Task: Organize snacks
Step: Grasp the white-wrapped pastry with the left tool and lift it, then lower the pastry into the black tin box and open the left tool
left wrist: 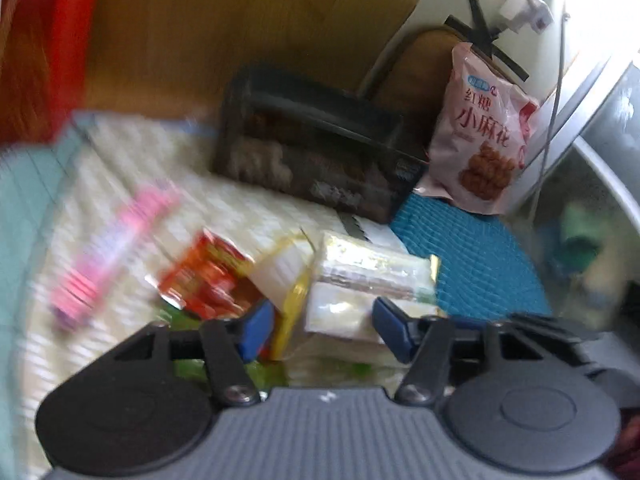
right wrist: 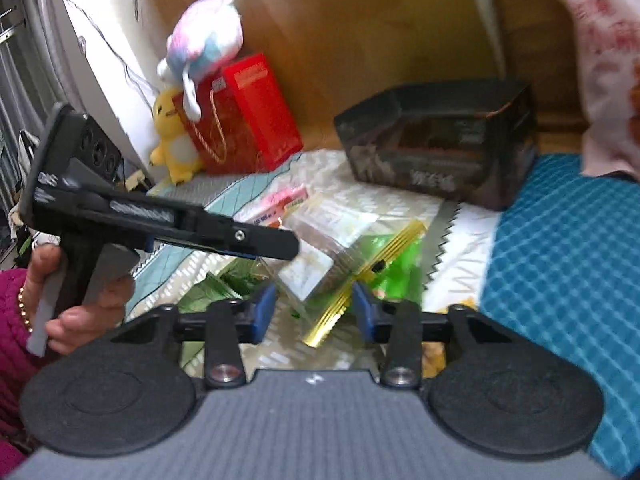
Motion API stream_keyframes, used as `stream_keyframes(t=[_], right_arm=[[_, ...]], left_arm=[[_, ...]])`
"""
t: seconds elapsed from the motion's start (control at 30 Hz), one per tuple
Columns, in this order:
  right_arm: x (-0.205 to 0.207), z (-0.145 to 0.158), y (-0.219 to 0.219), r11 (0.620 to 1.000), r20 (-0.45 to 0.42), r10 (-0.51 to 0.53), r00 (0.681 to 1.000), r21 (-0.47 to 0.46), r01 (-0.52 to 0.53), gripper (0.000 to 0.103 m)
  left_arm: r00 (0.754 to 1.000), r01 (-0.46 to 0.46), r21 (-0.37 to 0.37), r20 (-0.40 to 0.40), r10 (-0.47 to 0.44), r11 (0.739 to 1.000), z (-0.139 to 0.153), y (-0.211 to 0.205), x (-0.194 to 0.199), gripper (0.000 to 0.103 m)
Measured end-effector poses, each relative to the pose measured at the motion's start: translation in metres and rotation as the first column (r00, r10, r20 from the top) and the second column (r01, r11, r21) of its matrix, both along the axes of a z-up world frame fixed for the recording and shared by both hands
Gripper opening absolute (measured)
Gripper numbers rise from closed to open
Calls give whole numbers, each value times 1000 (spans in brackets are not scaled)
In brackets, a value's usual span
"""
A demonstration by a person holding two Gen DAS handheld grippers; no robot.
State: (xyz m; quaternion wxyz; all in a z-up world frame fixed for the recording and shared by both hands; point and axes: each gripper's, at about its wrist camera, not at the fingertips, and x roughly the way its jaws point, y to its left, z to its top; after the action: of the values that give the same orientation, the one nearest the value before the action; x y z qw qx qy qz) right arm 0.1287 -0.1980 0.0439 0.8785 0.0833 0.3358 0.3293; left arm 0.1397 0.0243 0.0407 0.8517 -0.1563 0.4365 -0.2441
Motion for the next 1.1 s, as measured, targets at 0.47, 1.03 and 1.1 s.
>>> stream_keyframes(t=[0.47, 1.03, 1.1], right_arm=[[93, 55, -16, 992, 174, -122, 977, 56, 114, 32], [140, -7, -83, 917, -63, -376, 924, 119, 381, 57], [135, -10, -83, 920, -54, -373, 926, 107, 377, 57]], left_arm=[[979, -10, -51, 204, 20, 999, 75, -23, 65, 49], [955, -294, 164, 96, 281, 942, 3, -6, 192, 49], [968, -252, 131, 49, 248, 959, -8, -6, 189, 36]])
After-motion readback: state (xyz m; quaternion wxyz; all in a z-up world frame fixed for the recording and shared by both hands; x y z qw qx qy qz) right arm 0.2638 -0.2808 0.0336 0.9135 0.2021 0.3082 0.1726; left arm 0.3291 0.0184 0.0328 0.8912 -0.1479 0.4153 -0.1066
